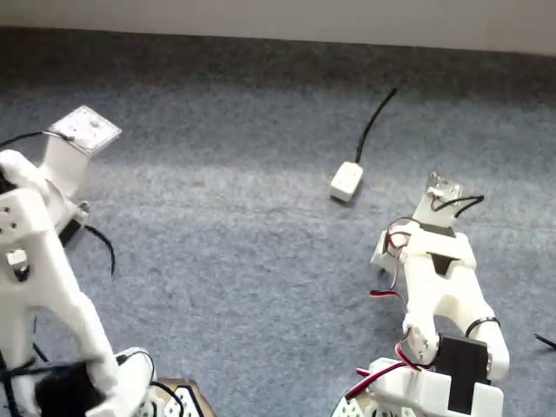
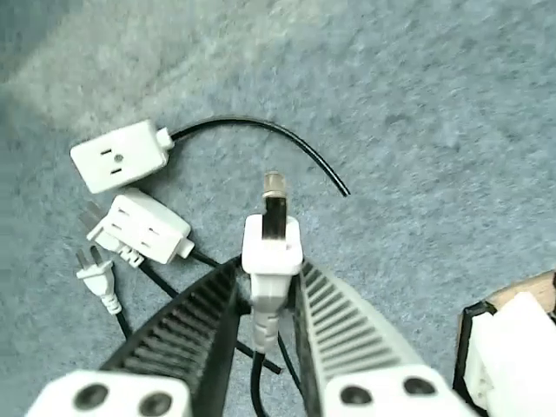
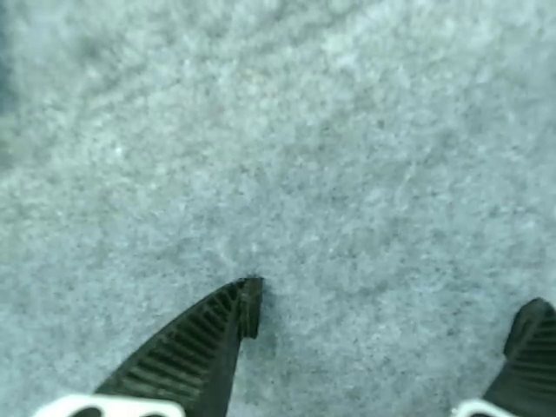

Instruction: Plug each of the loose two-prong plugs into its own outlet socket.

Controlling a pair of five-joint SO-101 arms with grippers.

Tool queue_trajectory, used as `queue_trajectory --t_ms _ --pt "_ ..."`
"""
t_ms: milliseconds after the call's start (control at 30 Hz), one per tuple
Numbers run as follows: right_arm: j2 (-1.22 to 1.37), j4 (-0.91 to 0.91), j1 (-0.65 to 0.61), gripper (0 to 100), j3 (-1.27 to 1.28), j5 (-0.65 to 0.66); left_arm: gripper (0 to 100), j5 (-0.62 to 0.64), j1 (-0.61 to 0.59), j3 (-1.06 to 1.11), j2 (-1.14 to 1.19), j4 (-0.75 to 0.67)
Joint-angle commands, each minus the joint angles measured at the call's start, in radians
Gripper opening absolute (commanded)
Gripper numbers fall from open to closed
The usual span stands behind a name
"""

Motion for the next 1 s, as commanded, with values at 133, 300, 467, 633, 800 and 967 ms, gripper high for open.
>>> queue_trajectory --t_ms 133,300,467,633,800,967 --pt "0.002 0.002 0.015 42.5 -0.041 -0.006 1 0.311 0.532 0.544 -0.688 -0.230" --pt "0.002 0.002 0.015 42.5 -0.042 -0.006 1 0.459 0.616 0.955 -0.972 -0.542" --pt "0.002 0.002 0.015 42.5 -0.045 -0.006 1 0.559 0.733 1.294 -1.228 -0.767" --pt "0.001 0.002 0.012 42.5 -0.047 -0.008 1 0.733 0.909 1.491 -1.469 -0.910" --pt "0.001 0.002 0.010 42.5 -0.048 -0.009 1 0.896 1.050 1.561 -1.408 -1.129" --pt "0.001 0.008 -0.021 42.4 -0.068 -0.012 1 0.901 1.119 1.563 -1.400 -1.267"
